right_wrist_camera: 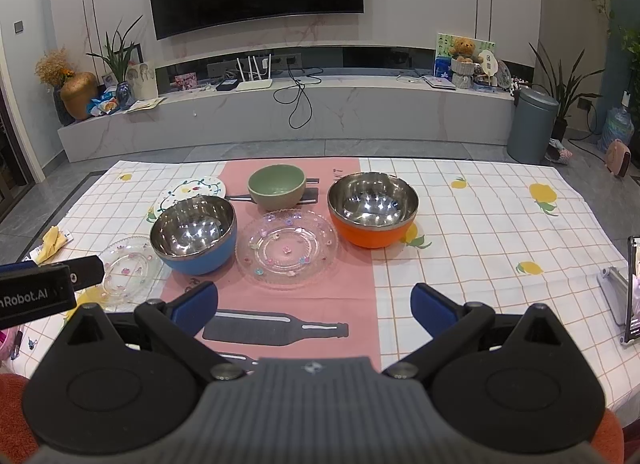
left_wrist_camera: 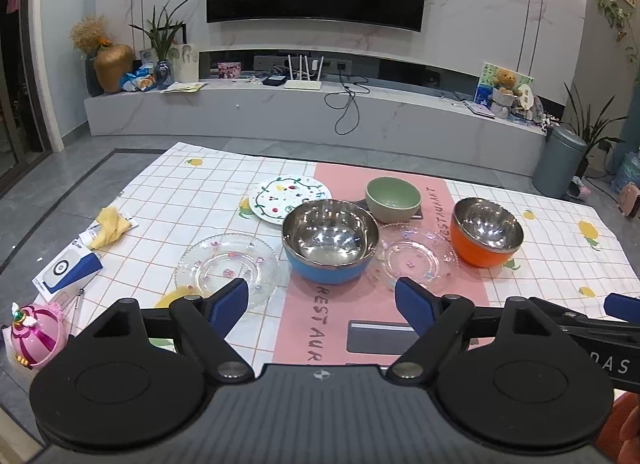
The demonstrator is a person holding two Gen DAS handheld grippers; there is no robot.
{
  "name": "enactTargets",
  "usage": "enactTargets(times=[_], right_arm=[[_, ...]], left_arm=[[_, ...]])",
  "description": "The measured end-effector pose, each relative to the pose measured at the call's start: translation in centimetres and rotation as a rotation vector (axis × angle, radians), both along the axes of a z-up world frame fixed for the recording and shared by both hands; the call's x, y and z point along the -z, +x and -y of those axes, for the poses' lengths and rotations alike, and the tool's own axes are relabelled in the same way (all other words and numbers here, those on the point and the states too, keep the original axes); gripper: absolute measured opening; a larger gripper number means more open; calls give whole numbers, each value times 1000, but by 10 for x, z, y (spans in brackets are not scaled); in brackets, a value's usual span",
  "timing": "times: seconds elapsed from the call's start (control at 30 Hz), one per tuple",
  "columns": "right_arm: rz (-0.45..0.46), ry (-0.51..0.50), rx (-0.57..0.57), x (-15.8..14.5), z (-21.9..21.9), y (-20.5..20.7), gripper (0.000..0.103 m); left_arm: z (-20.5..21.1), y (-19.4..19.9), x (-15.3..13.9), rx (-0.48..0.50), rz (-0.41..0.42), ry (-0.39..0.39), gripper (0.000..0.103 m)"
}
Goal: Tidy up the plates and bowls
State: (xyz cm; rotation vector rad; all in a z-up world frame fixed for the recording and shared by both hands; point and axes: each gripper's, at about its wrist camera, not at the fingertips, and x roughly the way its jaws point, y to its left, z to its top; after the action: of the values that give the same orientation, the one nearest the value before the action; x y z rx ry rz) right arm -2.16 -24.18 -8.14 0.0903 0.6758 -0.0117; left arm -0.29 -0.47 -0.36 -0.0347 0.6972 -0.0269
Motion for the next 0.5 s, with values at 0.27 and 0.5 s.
enactTargets(times=[0.27, 0.5], right_arm=[[5, 0, -4, -1, -1, -1, 100], [9, -2, -7, -2, -2, -4, 100]], left_arm=[[-1, -1, 0, 16, -8, -52, 87], [-2, -2, 1, 13, -6, -75, 82]])
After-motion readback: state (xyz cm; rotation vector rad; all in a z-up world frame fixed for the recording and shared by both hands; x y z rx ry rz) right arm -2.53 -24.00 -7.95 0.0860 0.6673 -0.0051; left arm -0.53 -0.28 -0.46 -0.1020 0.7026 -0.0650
